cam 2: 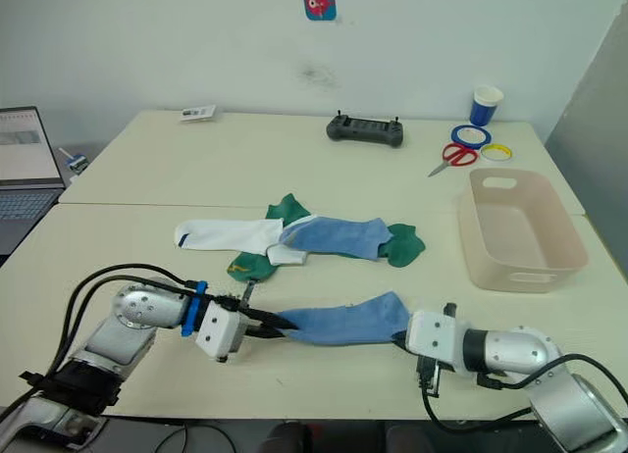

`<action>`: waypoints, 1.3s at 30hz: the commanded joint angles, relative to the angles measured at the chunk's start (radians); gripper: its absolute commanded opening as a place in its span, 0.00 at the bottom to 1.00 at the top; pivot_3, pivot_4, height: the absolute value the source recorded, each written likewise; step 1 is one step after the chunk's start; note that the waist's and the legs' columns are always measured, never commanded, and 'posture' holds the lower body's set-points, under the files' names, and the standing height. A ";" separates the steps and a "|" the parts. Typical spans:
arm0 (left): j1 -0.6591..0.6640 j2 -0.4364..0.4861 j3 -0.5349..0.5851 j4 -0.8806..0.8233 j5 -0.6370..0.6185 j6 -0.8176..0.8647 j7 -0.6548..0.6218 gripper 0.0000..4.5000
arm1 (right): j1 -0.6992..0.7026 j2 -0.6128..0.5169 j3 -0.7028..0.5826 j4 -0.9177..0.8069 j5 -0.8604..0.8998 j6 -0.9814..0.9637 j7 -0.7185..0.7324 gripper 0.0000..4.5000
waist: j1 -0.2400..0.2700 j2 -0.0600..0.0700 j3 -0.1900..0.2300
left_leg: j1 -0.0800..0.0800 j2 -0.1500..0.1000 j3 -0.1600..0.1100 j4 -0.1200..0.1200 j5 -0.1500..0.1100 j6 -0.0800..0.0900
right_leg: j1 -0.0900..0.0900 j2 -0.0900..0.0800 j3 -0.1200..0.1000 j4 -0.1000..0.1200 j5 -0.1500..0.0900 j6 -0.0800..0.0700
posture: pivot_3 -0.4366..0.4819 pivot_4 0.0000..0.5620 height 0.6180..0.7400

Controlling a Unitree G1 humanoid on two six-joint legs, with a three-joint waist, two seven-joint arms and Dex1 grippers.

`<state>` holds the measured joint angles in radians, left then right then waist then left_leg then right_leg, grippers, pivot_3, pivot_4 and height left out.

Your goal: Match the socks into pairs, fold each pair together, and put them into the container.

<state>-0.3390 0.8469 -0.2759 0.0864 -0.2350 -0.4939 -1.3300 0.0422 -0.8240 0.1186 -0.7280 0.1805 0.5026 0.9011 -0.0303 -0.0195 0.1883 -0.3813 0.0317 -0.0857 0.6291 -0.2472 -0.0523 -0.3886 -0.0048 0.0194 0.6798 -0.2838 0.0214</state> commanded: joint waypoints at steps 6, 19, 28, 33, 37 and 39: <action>0.071 0.249 0.063 -0.414 -0.375 0.675 -0.127 0.00 | 0.026 -0.039 -0.221 -0.296 0.468 0.400 -0.024 0.01 | 0.000 -0.001 0.001 | 0.000 0.000 0.000 0.000 0.000 0.000 | 0.001 0.000 0.000 0.000 0.000 0.000 | 0.48 0.27 1.00; -0.035 0.126 -0.013 -0.290 -0.380 1.181 0.013 0.00 | -0.157 0.000 -0.103 -0.101 0.625 0.669 -0.322 0.01 | 0.000 -0.002 0.001 | -0.001 -0.001 -0.001 0.000 0.000 0.000 | 0.000 0.000 0.000 -0.001 -0.001 -0.001 | 0.48 0.27 1.00; -0.186 -0.056 -0.044 -0.090 -0.223 1.221 0.116 0.00 | -0.293 -0.012 0.036 0.091 0.376 0.526 -0.362 0.01 | 0.000 -0.002 0.001 | -0.003 -0.001 -0.001 0.000 0.000 0.000 | -0.002 0.001 0.000 -0.001 -0.001 -0.001 | 0.48 0.27 1.00; -0.207 -0.096 -0.030 -0.051 -0.183 1.230 0.154 0.00 | -0.284 -0.053 0.024 0.108 0.257 0.368 -0.328 0.29 | 0.000 -0.002 0.001 | -0.003 -0.001 -0.001 0.000 0.000 0.000 | -0.002 0.001 0.000 -0.001 -0.001 0.000 | 0.48 0.27 1.00; -0.197 -0.114 -0.016 -0.060 -0.172 1.235 0.180 0.00 | -0.194 -0.055 -0.098 0.045 0.310 0.360 -0.301 0.62 | 0.001 -0.002 0.001 | -0.004 0.000 -0.002 0.000 0.000 0.000 | -0.002 0.001 0.000 -0.001 -0.001 0.000 | 0.48 0.27 1.00; -0.191 -0.113 -0.011 -0.067 -0.173 1.238 0.179 0.00 | -0.137 -0.017 -0.167 0.007 0.379 0.398 -0.304 0.78 | 0.002 -0.002 0.001 | -0.004 0.000 -0.002 0.000 0.000 0.000 | -0.002 0.001 0.000 -0.001 -0.001 0.000 | 0.48 0.27 1.00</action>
<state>-0.5289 0.7322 -0.3143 0.0459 -0.4089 0.7389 -1.1484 -0.1060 -0.8531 0.0093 -0.6639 0.5084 0.8913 0.5905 -0.0282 -0.0212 0.1892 -0.3850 0.0313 -0.0877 0.6290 -0.2473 -0.0520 -0.3906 -0.0040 0.0190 0.6786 -0.2853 0.0212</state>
